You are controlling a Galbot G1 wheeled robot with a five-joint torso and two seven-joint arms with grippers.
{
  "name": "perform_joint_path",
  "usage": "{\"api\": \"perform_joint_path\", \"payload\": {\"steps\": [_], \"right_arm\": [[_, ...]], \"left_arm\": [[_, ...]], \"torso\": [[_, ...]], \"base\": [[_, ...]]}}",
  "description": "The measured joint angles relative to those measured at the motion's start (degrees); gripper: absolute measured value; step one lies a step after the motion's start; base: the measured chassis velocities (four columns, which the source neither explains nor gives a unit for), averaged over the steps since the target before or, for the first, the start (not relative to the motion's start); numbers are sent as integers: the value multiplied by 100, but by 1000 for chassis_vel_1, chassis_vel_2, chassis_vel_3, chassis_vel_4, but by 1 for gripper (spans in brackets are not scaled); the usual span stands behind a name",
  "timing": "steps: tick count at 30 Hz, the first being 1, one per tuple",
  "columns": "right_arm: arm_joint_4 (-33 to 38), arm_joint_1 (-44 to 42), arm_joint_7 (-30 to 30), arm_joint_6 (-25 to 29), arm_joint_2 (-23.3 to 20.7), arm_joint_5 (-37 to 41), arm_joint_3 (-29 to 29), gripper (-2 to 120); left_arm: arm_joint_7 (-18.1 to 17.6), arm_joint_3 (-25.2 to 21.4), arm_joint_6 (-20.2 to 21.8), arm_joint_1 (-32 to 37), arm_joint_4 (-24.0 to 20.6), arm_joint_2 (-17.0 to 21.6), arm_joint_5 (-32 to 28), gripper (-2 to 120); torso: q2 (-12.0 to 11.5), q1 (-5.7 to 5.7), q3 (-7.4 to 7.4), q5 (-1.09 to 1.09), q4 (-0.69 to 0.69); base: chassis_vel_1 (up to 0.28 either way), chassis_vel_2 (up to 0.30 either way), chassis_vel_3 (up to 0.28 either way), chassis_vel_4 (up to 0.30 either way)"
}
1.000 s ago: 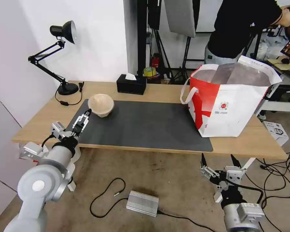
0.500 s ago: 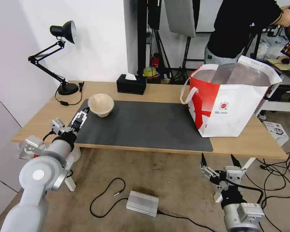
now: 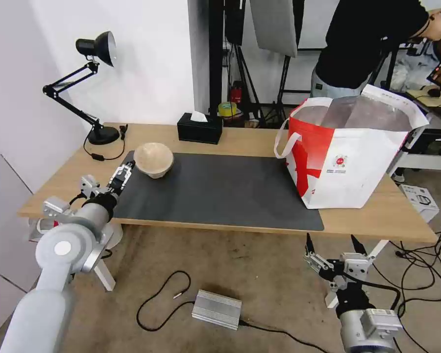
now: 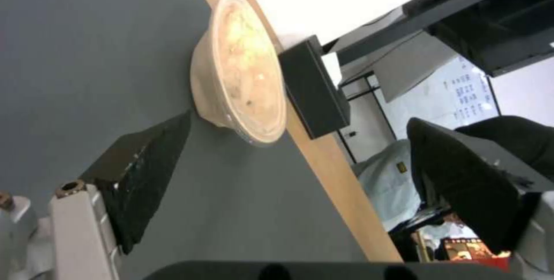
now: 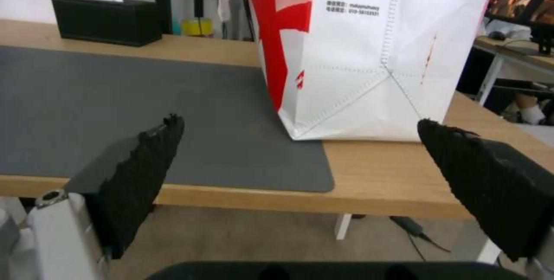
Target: Pick up the trash from the table and place it into the takeout bag.
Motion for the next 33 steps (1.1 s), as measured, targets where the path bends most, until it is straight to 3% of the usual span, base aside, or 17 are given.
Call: {"api": "perform_joint_path", "payload": {"steps": [33], "right_arm": [[0,0,0,0,0,0,0,100]], "left_arm": [[-306,552,31,-1058,1027,32,-50,100]], "torso": [[1,0,0,0,0]], "base": [[0,0,0,0]]}}
